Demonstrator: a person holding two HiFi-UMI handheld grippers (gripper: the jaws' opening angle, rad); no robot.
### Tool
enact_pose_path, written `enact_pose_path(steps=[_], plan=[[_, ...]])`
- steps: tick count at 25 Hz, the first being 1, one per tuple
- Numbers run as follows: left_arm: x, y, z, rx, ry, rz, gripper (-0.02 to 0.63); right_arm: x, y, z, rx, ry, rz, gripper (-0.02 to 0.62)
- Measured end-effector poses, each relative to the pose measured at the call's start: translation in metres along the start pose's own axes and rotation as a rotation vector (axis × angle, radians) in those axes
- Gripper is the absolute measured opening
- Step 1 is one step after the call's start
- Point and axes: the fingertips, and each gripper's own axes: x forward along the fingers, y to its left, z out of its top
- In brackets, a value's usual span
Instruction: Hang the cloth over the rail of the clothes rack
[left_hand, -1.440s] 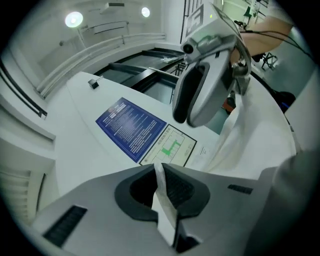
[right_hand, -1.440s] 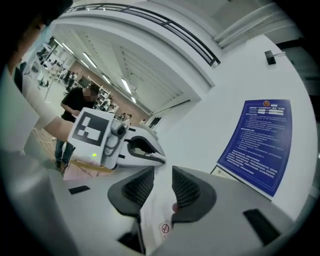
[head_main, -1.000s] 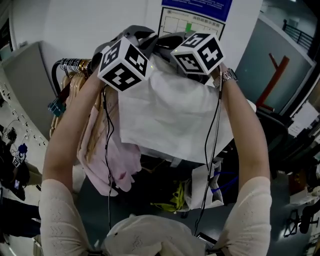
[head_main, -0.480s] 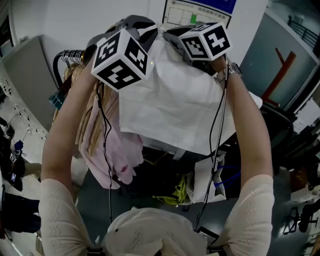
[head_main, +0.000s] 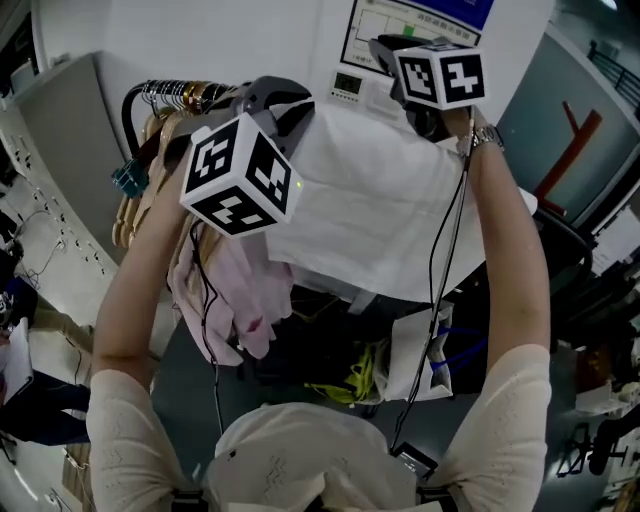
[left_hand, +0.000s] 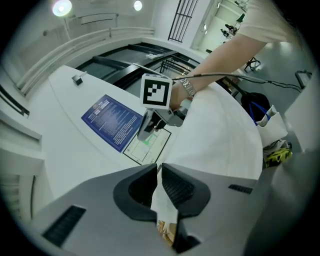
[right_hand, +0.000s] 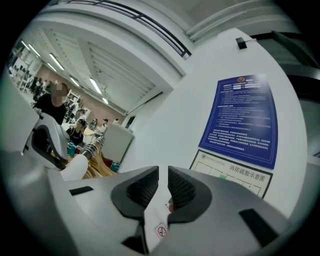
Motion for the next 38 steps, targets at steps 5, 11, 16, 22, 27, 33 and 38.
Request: enact_pose_path(steps=[5, 11, 16, 22, 27, 33, 38], plan=[[0.007, 0.001, -0.005, -0.073, -0.006, 0.01, 0.029, -0.023, -0.015, 0.029, 0.061, -0.138, -0.066, 0.046], [0.001, 0.012, 0.0, -0.183, -0.074, 0.029, 0.029, -0.12, 0.032, 0.092, 0.11, -0.33, 0.055, 0.054], [-0.026, 0.004, 0.001, -0.352, -0.15, 0.06, 0.029, -0.198, 0.09, 0.041, 0.022, -0.296, 0.045, 0.077], [-0.048, -0.024, -0.049, -0.693, -0.121, 0.176, 0.038, -0.26, 0.083, -0.084, 0.105, -0.211, -0.166, 0.081], [-0.036, -0.04, -0.093, -0.845, -0.068, 0.215, 0.155, -0.307, 0.056, -0.148, 0.211, -0.131, -0.326, 0.127], [-0.009, -0.044, -0.097, -0.904, -0.036, 0.09, 0.155, -0.321, 0.028, -0.171, 0.327, -0.129, -0.383, 0.13], [0.002, -0.041, -0.092, -0.945, -0.052, 0.038, 0.155, -0.316, 0.016, -0.178, 0.359, -0.103, -0.348, 0.13]])
